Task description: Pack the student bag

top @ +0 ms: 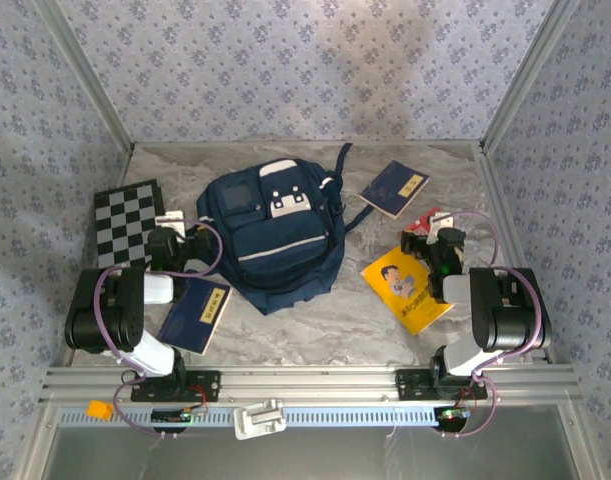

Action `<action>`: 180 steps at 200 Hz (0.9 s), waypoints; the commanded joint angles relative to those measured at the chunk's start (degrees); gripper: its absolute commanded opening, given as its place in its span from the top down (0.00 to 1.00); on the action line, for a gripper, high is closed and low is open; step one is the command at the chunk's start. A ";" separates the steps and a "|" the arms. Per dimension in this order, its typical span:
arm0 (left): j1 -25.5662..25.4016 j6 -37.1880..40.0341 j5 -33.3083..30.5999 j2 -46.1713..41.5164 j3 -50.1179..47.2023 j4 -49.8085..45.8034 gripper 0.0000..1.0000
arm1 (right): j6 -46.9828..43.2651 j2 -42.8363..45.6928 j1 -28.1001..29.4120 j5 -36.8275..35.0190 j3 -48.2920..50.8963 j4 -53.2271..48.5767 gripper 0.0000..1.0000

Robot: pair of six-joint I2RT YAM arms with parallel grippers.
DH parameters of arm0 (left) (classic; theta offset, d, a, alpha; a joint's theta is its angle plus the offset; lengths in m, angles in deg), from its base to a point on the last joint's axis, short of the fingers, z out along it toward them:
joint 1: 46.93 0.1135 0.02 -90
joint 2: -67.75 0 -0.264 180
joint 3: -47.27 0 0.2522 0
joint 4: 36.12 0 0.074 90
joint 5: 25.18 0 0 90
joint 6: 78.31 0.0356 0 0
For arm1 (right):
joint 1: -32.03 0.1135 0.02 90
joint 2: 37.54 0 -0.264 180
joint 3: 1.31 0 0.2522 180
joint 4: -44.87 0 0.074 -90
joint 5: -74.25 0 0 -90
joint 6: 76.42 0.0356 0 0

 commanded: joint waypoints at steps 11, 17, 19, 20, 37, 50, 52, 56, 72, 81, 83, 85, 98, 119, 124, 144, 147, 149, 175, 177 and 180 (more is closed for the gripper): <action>0.30 0.68 0.99 -0.39 1.19 0.24 0.00 | -0.77 0.51 0.03 -0.33 -1.11 1.29 0.00; 0.30 0.68 0.99 -0.32 1.15 0.32 0.00 | -0.75 0.51 0.03 -0.48 -1.07 1.37 0.00; 0.30 0.68 0.98 -0.38 1.16 0.30 0.00 | -0.79 0.51 0.07 -0.45 -1.11 1.41 0.00; 0.30 0.72 1.02 -0.39 1.16 0.30 0.00 | -0.81 0.51 0.09 -0.49 -1.09 1.41 0.00; 0.26 0.74 1.02 -0.55 1.00 0.40 0.00 | -1.56 1.18 0.78 -0.88 -0.93 1.15 0.00; 0.33 0.51 0.88 -1.51 1.67 -1.42 0.00 | -2.36 2.32 1.75 -2.02 -0.42 1.00 0.00; 0.31 0.55 0.93 -1.67 1.75 -1.67 0.00 | -2.31 2.42 1.77 -2.09 -0.36 1.14 0.00; 0.23 0.65 1.10 -2.09 1.79 -2.03 0.00 | -2.15 2.57 1.77 -2.27 -0.08 1.63 0.00; 0.29 0.78 1.50 -4.51 2.21 -4.94 0.00 | -2.01 4.31 1.91 -3.48 0.20 0.80 0.00; 0.23 0.70 1.66 -6.13 2.39 -6.78 0.00 | -2.48 5.79 2.25 -3.34 -0.16 -1.35 0.00; 0.28 0.62 1.70 -6.54 2.41 -7.27 0.00 | -2.54 6.12 2.34 -3.32 -0.25 -1.80 0.00; 0.30 0.60 1.64 -6.90 2.40 -7.72 0.00 | -2.53 6.55 2.38 -3.27 -0.27 -2.29 0.00; 0.30 0.15 1.77 -9.38 2.57 -10.33 0.00 | -2.18 9.10 2.57 -3.48 -0.67 -5.42 0.00; 0.28 -1.17 1.68 -13.14 2.65 -14.16 0.00 | -0.29 13.36 2.40 -4.69 -2.18 -11.90 0.00; 0.29 -1.53 1.89 -14.20 2.74 -15.18 0.00 | 0.16 14.35 2.23 -4.65 -2.60 -13.48 0.00; 0.33 -4.09 3.80 -18.41 4.11 -20.81 0.00 | 2.87 18.11 1.53 -2.73 -4.95 -19.57 0.00; 0.33 -4.38 4.33 -19.01 4.44 -21.71 0.00 | 3.37 18.50 1.44 -2.33 -5.25 -20.44 0.00; 0.31 -4.56 4.63 -19.38 4.66 -22.41 0.00 | 3.80 18.76 1.43 -2.12 -5.67 -21.03 0.00; 0.32 -9.26 7.82 -23.41 8.15 -30.86 0.00 | 12.85 21.39 0.70 -1.64 -10.29 -31.72 0.00; 0.35 -9.72 7.94 -23.62 8.36 -31.01 0.00 | 13.60 21.53 0.63 -1.68 -10.69 -32.73 0.00; 0.38 -10.42 8.12 -24.14 8.73 -32.01 0.00 | 14.88 21.66 0.44 -1.74 -11.30 -34.35 0.00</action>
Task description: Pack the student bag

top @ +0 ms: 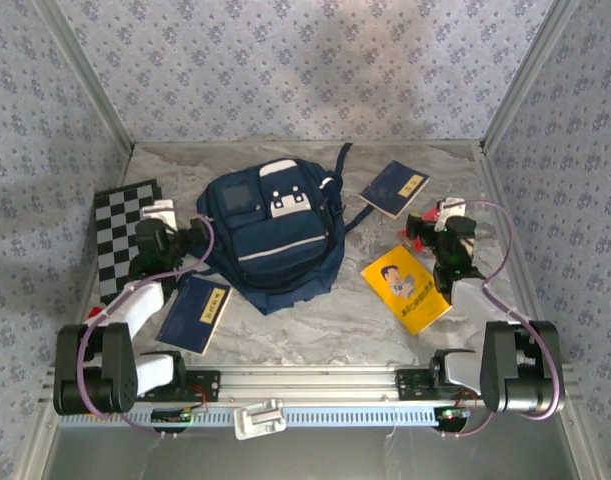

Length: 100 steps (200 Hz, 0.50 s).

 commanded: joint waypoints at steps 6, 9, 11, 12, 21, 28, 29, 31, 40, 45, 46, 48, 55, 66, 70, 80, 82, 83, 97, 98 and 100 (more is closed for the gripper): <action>0.34 -7.23 4.47 -4.50 4.66 -11.17 0.00 | 12.84 2.54 -1.10 0.68 -6.48 -17.17 0.00; 0.31 -8.11 4.63 -4.95 4.98 -11.96 0.00 | 14.30 2.57 -1.35 0.69 -7.24 -19.38 0.00; 0.30 -8.83 4.78 -5.20 5.12 -12.48 0.00 | 15.23 2.65 -1.50 0.87 -7.73 -20.93 0.00; 0.30 -9.01 4.78 -5.37 5.23 -12.74 0.00 | 15.70 2.68 -1.61 0.95 -8.03 -21.73 0.00; 0.43 -12.43 4.69 -6.45 6.19 -15.77 0.00 | 19.23 2.62 -2.62 1.88 -9.53 -26.98 0.00; 0.47 -14.17 4.86 -7.08 6.77 -17.23 0.00 | 21.26 2.62 -3.51 4.20 -9.58 -28.46 0.00; 0.47 -14.40 4.86 -7.14 6.80 -17.40 0.00 | 21.54 2.66 -3.63 4.60 -9.48 -28.57 0.00; 0.41 -14.84 4.99 -7.26 6.83 -17.62 0.00 | 21.76 2.68 -3.82 5.06 -9.39 -28.58 0.00; 0.52 -16.42 6.06 -7.85 6.80 -18.33 0.00 | 23.47 2.83 -5.17 9.90 -8.27 -27.65 0.00; 0.52 -17.95 6.09 -8.15 6.48 -18.45 0.00 | 24.23 2.96 -5.89 12.23 -7.64 -26.71 0.00; 0.54 -18.31 6.05 -8.21 6.39 -18.45 0.00 | 24.54 2.99 -6.04 12.87 -7.37 -26.52 0.00; 0.54 -19.07 5.93 -8.32 6.22 -18.50 0.00 | 24.71 3.02 -6.08 13.15 -7.32 -26.50 0.00; 0.64 -21.34 5.12 -8.64 5.65 -19.09 0.00 | 25.77 3.06 -6.29 14.11 -7.19 -27.05 0.00; 1.00 -24.21 4.87 -9.05 5.23 -21.02 0.00 | 26.81 3.02 -6.21 15.90 -7.22 -27.79 0.00; 1.31 -24.61 5.53 -9.11 5.36 -21.64 0.00 | 27.24 2.93 -6.13 16.70 -7.33 -27.96 0.00; 1.62 -24.64 8.22 -9.01 5.77 -23.20 0.00 | 28.22 2.51 -5.64 18.80 -7.57 -28.75 0.00; 1.62 -24.63 8.56 -9.05 5.95 -23.51 0.00 | 28.27 2.39 -5.56 19.17 -7.72 -29.07 0.00; 1.62 -24.65 8.82 -9.09 6.00 -23.66 0.00 | 28.29 2.37 -5.45 19.38 -7.76 -29.28 0.00; 1.62 -26.52 10.66 -9.67 6.30 -26.27 0.00 | 28.53 1.46 -3.56 21.11 -9.20 -32.36 0.00; 1.62 -26.73 10.75 -9.76 6.31 -26.45 0.00 | 28.46 1.42 -3.39 21.27 -9.29 -32.50 0.00; 1.62 -27.09 11.06 -9.93 6.24 -26.71 0.00 | 28.37 1.31 -3.18 21.74 -9.47 -32.78 0.00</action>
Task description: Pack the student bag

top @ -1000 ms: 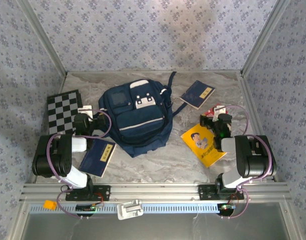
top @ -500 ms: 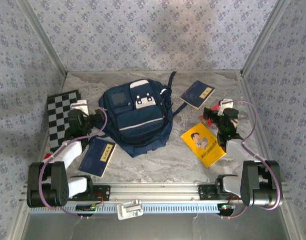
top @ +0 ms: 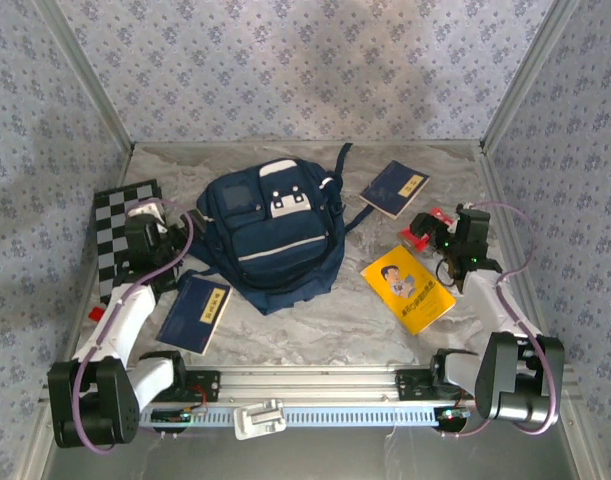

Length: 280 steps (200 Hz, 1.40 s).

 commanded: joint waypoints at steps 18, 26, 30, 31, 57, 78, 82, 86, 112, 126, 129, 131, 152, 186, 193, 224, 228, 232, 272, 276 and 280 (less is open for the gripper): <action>-0.37 -8.20 7.33 -3.74 -0.05 -7.64 0.00 | 2.87 -2.03 5.99 8.96 -3.75 -9.05 0.00; -1.28 -9.57 7.30 -4.67 -0.43 -8.69 0.00 | 2.67 -2.57 8.07 9.08 -4.69 -10.17 0.00; -1.76 -9.91 7.31 -5.12 -0.51 -9.31 0.00 | 2.82 -3.04 9.38 9.09 -5.20 -10.80 0.00; -1.93 -9.98 7.31 -5.26 -0.52 -9.45 0.00 | 2.82 -3.04 9.38 9.09 -5.20 -10.80 0.00; -6.55 -13.30 5.72 -7.97 -0.42 -14.99 0.00 | 4.21 -6.49 16.38 10.07 -8.40 -13.11 0.00; -10.59 -17.16 4.82 -9.97 -1.41 -17.21 0.00 | 6.18 -10.47 22.22 9.33 -11.02 -13.66 0.00; -11.29 -17.75 4.84 -10.29 -1.71 -17.22 0.00 | 6.32 -11.38 23.38 9.27 -11.67 -13.60 0.00; -12.17 -18.24 4.84 -10.57 -1.97 -17.07 0.00 | 6.54 -12.32 24.35 9.27 -12.40 -13.77 0.00; -17.26 -20.13 2.87 -10.54 -2.78 -17.72 0.00 | 7.10 -19.21 29.79 8.59 -17.11 -13.55 0.00; -18.47 -20.87 2.91 -9.46 -2.76 -17.93 0.00 | 7.11 -22.65 31.87 7.91 -19.94 -13.78 0.01; -18.56 -21.03 2.84 -9.15 -2.72 -18.05 0.00 | 7.12 -23.35 32.32 7.75 -20.44 -13.71 0.01; -18.66 -21.10 2.83 -9.00 -2.67 -18.15 0.00 | 8.12 -23.63 32.56 7.70 -20.76 -13.65 0.01; -19.18 -21.52 3.51 -6.90 -2.24 -18.60 0.00 | 9.70 -28.16 33.80 8.32 -23.39 -13.45 0.06; -19.31 -22.01 3.96 -2.49 -0.97 -19.45 0.00 | 11.27 -33.74 34.19 10.07 -26.03 -12.55 0.16; -19.32 -21.85 4.06 -1.44 -0.75 -18.76 0.00 | 11.27 -34.79 34.19 10.63 -26.88 -12.65 0.19; -19.42 -20.76 5.65 5.17 1.54 -13.69 0.00 | 10.60 -36.46 34.19 11.42 -28.98 -13.72 0.36; -19.40 -20.54 5.77 6.43 2.05 -13.26 0.00 | 10.56 -36.40 34.13 11.55 -28.86 -13.64 0.38; -19.45 -20.44 5.84 7.54 2.58 -12.91 0.00 | 10.55 -36.35 34.11 11.70 -28.81 -13.50 0.40; -19.62 -19.90 7.44 17.47 7.22 -7.22 0.00 | 11.10 -33.84 33.06 11.91 -26.32 -13.51 0.65; -19.66 -19.86 7.56 18.28 7.70 -6.29 0.00 | 11.24 -33.29 33.04 11.91 -26.14 -13.43 0.68; -19.75 -19.73 7.65 19.21 8.11 -5.38 0.00 | 11.22 -32.94 32.93 11.99 -25.93 -13.39 0.71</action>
